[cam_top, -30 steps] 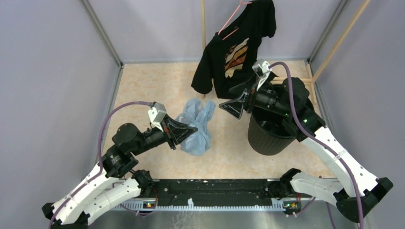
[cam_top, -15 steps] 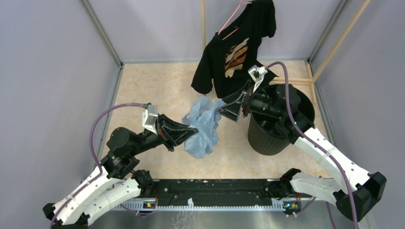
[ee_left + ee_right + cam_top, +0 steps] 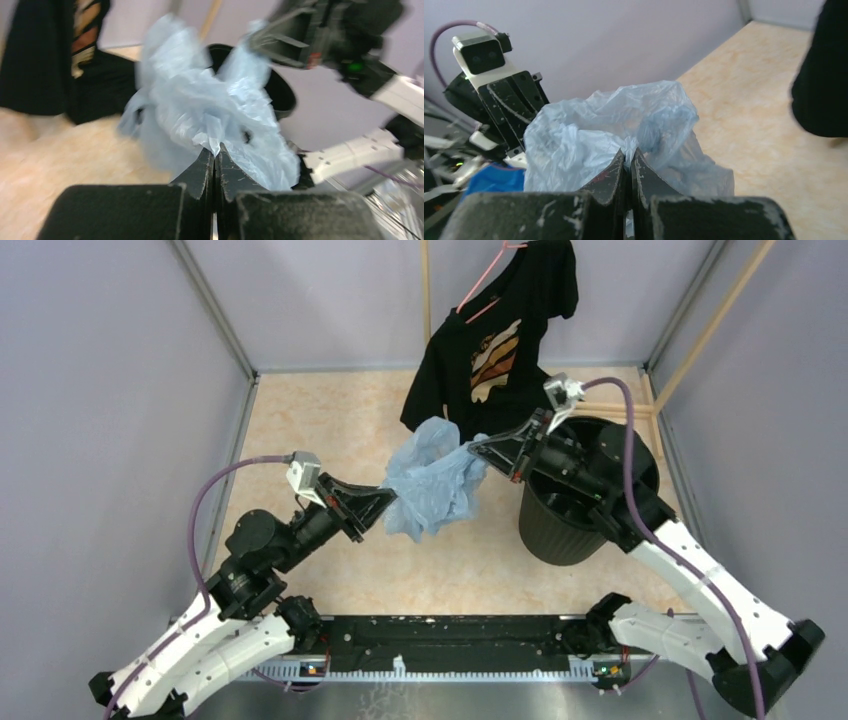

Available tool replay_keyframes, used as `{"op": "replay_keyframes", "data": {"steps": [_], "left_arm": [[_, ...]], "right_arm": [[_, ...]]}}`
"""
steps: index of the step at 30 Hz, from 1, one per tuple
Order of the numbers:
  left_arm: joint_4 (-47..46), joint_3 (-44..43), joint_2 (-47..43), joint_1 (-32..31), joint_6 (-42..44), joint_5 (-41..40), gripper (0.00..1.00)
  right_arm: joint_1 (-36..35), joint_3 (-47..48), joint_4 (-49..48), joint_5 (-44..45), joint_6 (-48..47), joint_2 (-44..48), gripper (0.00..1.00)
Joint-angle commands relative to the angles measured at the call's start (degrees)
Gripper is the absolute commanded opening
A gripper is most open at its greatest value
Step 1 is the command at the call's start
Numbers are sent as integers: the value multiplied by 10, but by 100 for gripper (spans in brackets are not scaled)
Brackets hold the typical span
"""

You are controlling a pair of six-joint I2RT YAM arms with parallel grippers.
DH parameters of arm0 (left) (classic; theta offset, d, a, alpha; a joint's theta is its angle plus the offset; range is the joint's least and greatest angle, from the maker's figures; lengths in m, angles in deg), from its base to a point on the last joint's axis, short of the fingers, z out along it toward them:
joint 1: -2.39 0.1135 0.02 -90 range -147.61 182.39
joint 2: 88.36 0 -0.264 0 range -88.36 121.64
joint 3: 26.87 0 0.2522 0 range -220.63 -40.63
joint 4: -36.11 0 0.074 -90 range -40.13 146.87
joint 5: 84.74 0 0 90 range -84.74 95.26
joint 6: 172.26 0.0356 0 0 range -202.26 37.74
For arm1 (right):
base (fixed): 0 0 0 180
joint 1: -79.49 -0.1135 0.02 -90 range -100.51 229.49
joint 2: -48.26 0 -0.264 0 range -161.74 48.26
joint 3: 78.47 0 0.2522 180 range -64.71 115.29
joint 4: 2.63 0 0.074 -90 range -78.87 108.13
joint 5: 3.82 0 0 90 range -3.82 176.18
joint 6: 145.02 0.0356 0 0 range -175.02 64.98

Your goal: Put the trash bags into the trash bin

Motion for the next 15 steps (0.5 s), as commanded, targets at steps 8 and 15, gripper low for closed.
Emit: {"op": "replay_keyframes", "data": {"steps": [8,15], "left_arm": [[190,-37,-29,0,-61,-196,61],[240,-123,23,0,-43,-52,99]], "right_arm": [[1,23,29,111,-67,51,0],[1,19,13,136,-24,16,0]]}}
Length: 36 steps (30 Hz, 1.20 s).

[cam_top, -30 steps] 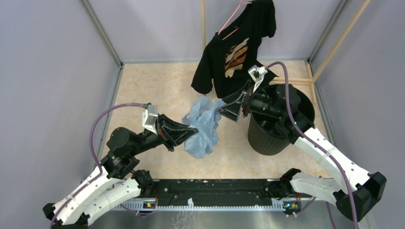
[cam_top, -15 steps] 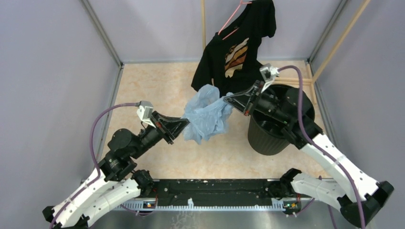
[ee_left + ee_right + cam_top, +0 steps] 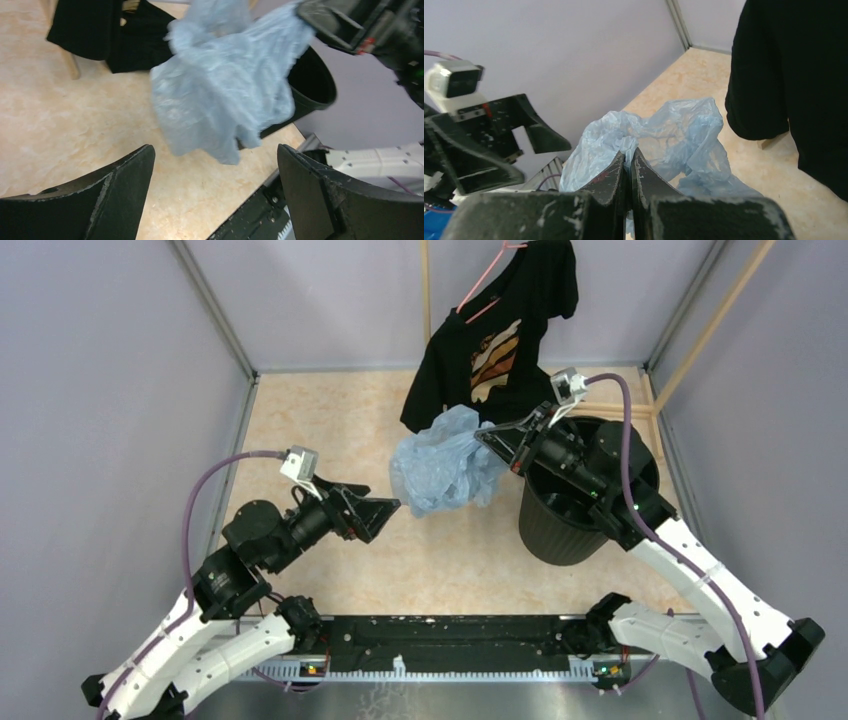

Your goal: Put the trash bags into the trash bin

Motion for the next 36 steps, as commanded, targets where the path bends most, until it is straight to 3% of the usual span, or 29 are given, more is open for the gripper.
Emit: {"op": "replay_keyframes", "data": {"steps": [1,5,11,15,23,24,27,33,36], "left_arm": [[19,-54,31,-1,-3,106,99],[-9,-40,66,0,-32,156,98],[-89,8,99,0,-71,103,82],[-62,-23,142,0,-61,63,72],[-27,-53,191,0,-59,17,63],[-20,-56,193,0,-61,5,60],[-10,-61,187,0,-69,-12,35],[11,-87,162,0,-102,-31,1],[61,-115,163,0,-140,-43,0]], "right_arm": [[2,-3,-36,23,38,-15,0],[2,-11,-58,10,55,-27,0],[1,-37,-100,-25,79,-33,0],[1,-32,-91,-49,71,-41,0],[-5,-51,-74,-65,58,-44,0],[-6,-52,-75,-69,58,-45,0],[-10,-64,-78,-74,57,-46,0],[-11,-82,-74,-78,46,-62,0],[-18,-93,-86,-82,46,-76,0]]}}
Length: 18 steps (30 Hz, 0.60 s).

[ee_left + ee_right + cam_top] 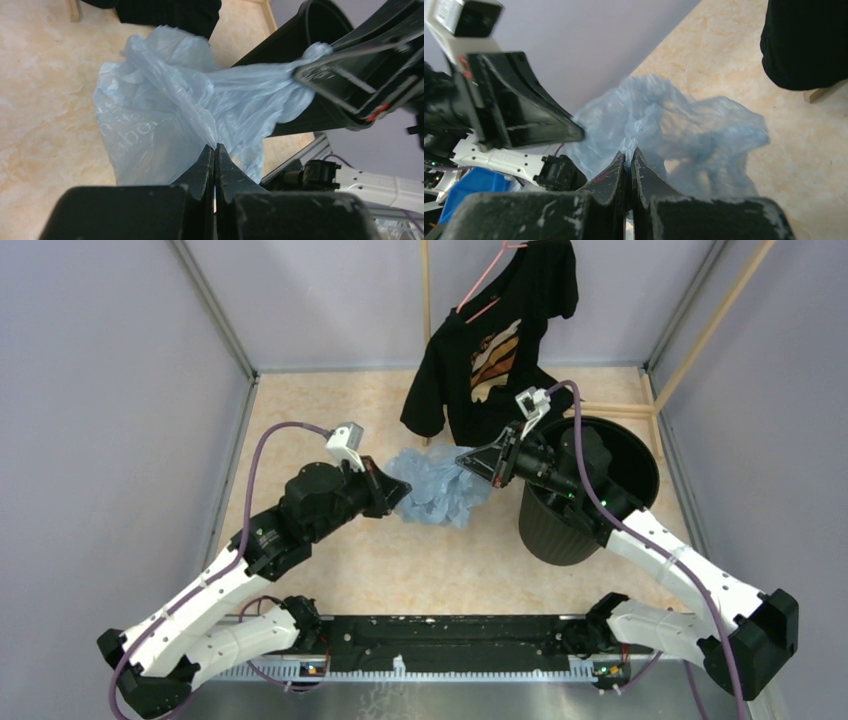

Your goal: Put the trash bags into the trash bin

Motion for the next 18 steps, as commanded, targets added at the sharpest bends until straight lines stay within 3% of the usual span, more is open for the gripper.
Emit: {"op": "replay_keyframes", "data": {"steps": [1,3,8,11,15,18], "left_arm": [[53,-57,-11,0,-60,-32,0],[86,-66,-20,0,-97,-49,0],[172,-83,-64,0,-209,-118,0],[195,-81,-73,-1,-240,-132,0],[200,-80,-47,0,-240,-119,0],[218,-104,-6,0,-234,-120,0]], "right_arm": [[-16,-14,-25,-15,-12,-23,0],[-21,-10,-10,-19,-19,-44,2],[-63,58,153,18,-118,-98,49],[-113,102,237,110,-185,-105,68],[-158,88,230,181,-224,-53,86],[-198,73,202,216,-272,-10,92]]}}
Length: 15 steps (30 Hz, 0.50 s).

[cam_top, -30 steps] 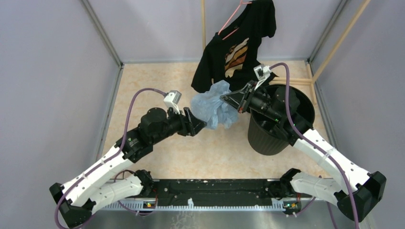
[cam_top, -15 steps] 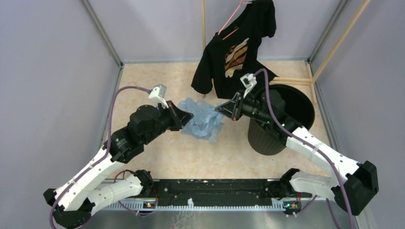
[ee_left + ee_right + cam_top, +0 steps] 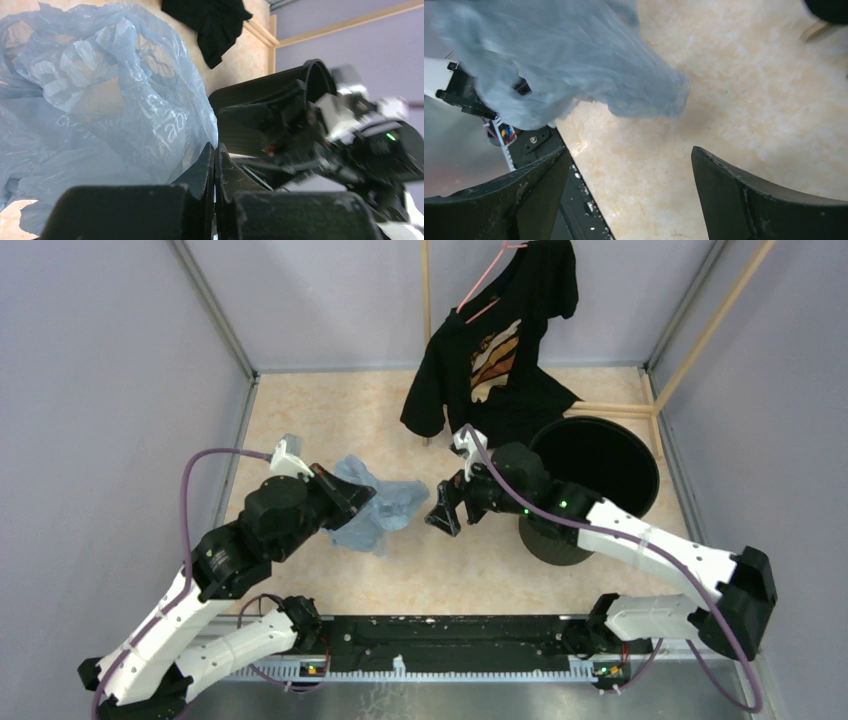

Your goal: Put the trash bags into the trash bin

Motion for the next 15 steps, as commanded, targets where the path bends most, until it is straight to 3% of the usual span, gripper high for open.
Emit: {"op": "replay_keyframes", "data": {"steps": [1,4,9,15], "left_arm": [[30,-47,63,0,-8,-10,0],[46,-86,103,0,6,-11,0],[66,-120,133,0,13,-15,0],[67,-146,150,0,44,12,0]], "right_arm": [[-56,3,-35,82,-108,76,93],[-99,-33,-112,76,-176,95,98],[-127,-80,-210,56,-240,93,99],[-165,-105,-330,202,-319,38,99]]}}
